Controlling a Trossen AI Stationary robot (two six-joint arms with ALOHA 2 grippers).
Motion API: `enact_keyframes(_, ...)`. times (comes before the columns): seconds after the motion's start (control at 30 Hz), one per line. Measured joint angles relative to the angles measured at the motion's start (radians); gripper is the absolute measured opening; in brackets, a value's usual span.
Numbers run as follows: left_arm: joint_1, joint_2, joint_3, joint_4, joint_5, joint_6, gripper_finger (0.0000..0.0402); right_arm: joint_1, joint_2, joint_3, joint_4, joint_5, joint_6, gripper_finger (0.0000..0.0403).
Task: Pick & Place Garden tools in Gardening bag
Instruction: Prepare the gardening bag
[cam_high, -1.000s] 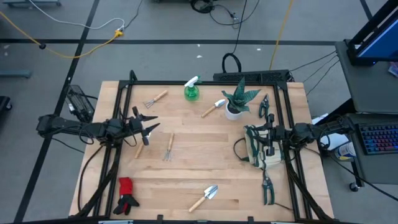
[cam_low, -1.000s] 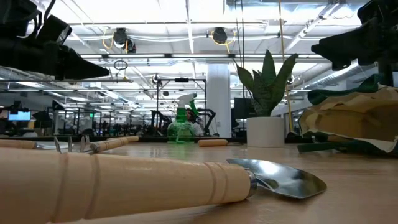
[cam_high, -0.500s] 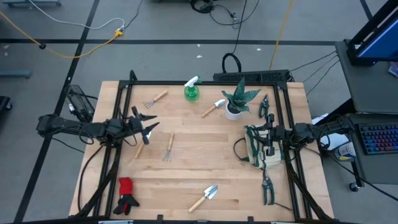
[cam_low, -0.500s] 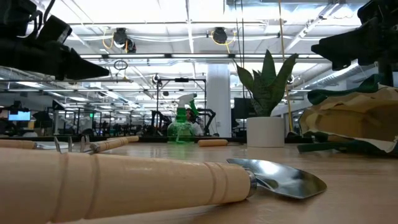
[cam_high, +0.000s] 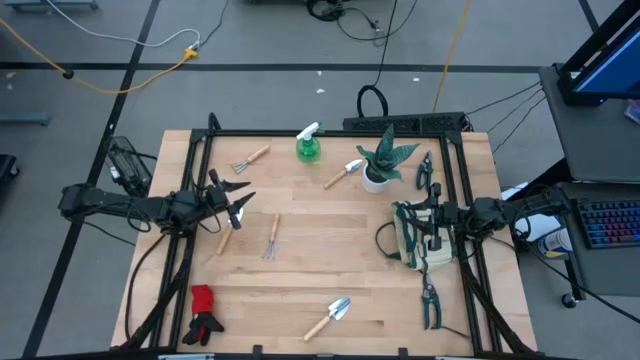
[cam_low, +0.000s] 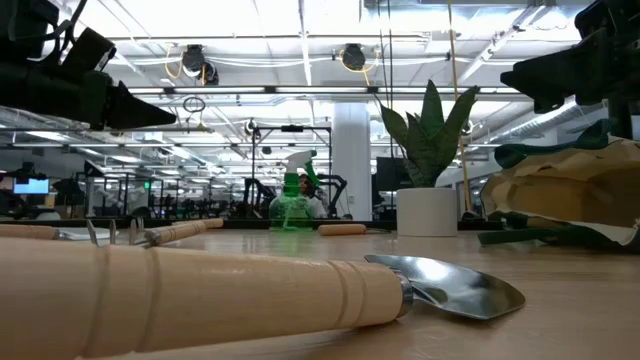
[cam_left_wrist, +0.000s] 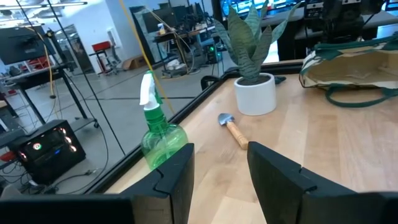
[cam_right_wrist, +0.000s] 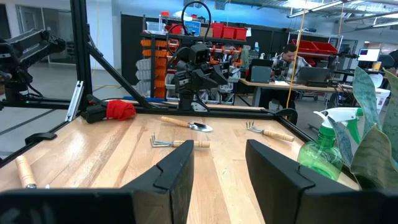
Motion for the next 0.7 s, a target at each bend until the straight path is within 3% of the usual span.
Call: enact_keyframes(0.7,0.0,0.0,0.0,-0.127,0.0,-0.1,0.0157,0.0,0.0,0.0,0.0,0.0,0.0,0.0139)
